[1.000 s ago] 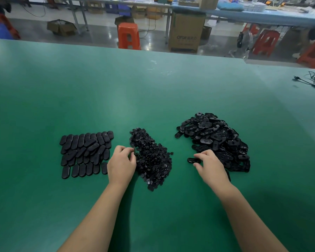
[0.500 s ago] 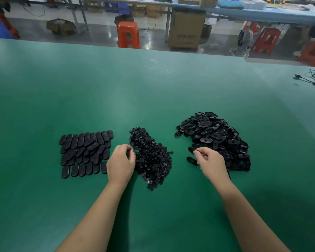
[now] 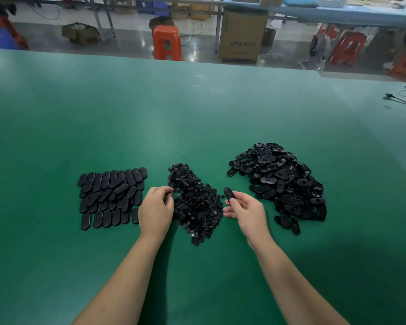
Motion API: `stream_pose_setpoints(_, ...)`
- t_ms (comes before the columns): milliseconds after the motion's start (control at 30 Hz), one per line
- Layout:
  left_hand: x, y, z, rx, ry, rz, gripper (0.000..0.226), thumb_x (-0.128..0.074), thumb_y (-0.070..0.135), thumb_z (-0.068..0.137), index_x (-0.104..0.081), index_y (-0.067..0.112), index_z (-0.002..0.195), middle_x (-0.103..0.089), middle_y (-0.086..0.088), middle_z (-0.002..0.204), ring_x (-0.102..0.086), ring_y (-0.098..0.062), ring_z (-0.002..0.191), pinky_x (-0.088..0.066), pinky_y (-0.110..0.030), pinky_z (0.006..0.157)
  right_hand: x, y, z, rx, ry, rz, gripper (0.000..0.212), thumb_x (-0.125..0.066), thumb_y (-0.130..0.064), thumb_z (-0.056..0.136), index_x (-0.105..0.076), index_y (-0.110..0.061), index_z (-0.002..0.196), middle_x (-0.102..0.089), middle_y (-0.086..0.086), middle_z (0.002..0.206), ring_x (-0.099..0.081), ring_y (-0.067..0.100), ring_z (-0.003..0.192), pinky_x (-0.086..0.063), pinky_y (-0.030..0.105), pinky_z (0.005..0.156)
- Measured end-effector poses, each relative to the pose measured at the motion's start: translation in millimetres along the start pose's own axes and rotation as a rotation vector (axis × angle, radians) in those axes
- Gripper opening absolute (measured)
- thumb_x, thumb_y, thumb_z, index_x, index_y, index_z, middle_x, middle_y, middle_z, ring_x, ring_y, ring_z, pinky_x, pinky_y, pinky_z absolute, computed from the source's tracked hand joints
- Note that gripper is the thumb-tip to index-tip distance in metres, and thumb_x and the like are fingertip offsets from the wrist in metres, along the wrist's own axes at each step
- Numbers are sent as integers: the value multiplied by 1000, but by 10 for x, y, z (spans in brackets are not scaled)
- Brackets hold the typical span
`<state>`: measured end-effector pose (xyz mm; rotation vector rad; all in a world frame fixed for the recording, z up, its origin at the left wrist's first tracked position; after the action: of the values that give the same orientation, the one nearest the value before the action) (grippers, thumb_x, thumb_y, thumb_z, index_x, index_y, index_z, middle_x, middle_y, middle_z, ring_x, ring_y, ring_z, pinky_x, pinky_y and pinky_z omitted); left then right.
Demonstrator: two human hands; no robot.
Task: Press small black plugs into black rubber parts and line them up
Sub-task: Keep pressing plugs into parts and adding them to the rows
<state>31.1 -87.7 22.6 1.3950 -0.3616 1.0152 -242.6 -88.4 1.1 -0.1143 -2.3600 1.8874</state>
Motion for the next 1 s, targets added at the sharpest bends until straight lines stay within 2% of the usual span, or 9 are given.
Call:
stream_pose_setpoints(100,10,-11,3,21,1,-24,16,-59,17,97,-71,21,107,-62,10,96,-54,-3,65,-41,-27,56,-27,3,-2,39,19,-58,22,-57,-5,101,-66,-21,112,-75,2,93,-73,16,73,-62,30,73)
stream_pose_setpoints(200,18,-16,4,35,4,-59,16,-60,17,97,-71,22,106,-63,11,93,-55,-1,66,-40,-27,56,-38,-4,-46,103,41,-112,22,-58,-6,100,-68,-22,111,-74,-3,84,-71,12,69,-61,27,69)
stream_pose_setpoints(400,28,-85,-20,85,37,-205,17,-65,17,94,-71,27,106,-72,10,92,-48,-9,43,-46,-30,50,-38,-1,-87,147,58,-171,21,-60,-9,100,-66,-22,115,-74,-3,85,-67,6,64,-57,22,62)
stream_pose_setpoints(500,33,-123,-19,106,50,-302,24,-67,18,93,-72,32,113,-72,14,88,-42,-9,41,-36,-21,43,-35,-2,-83,148,61,-171,21,-60,-10,100,-67,-20,117,-73,-3,84,-66,5,63,-58,23,61)
stream_pose_setpoints(567,27,-140,-5,116,43,-315,22,-67,18,93,-75,32,109,-70,14,75,-38,-9,40,-33,-23,42,-29,-15,-83,160,66,-179,23,-59,-11,101,-67,-18,121,-73,-3,84,-65,5,62,-58,23,61)
stream_pose_setpoints(667,56,-122,16,146,28,-346,17,-67,19,93,-76,33,95,-67,16,65,-44,-12,43,-36,-23,44,-36,-12,-79,159,61,-188,30,-57,-11,102,-64,-19,130,-73,-3,89,-64,3,62,-56,20,61)
stream_pose_setpoints(800,38,40,38,138,-12,-465,14,-68,21,93,-71,33,86,-72,16,76,-66,-11,69,-53,-27,65,-36,-11,-78,157,52,-211,34,-56,-10,103,-62,-19,135,-74,-5,94,-62,1,60,-55,18,61)
stream_pose_setpoints(933,-96,335,25,98,-104,-524,15,-73,22,89,-74,35,81,-61,21,60,-50,-4,53,-38,-14,51,-42,-22,-82,170,52,-201,28,-56,-8,102,-66,-22,125,-74,-8,92,-62,2,60,-56,20,60)
stream_pose_setpoints(1000,-193,494,-3,89,-157,-561,17,-76,20,86,-76,35,78,-68,21,68,-59,0,61,-43,-12,58,-39,-19,-80,172,56,-187,26,-57,-9,102,-66,-26,118,-74,-8,92,-62,2,60,-56,21,59)
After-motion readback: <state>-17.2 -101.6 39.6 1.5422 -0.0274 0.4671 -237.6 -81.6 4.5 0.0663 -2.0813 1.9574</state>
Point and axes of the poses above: each hand's wrist, its own z-axis towards the middle knuckle, its own x-axis out of the back of the hand, y = z × x, the point moved 9 cm from there along z, towards the middle knuckle
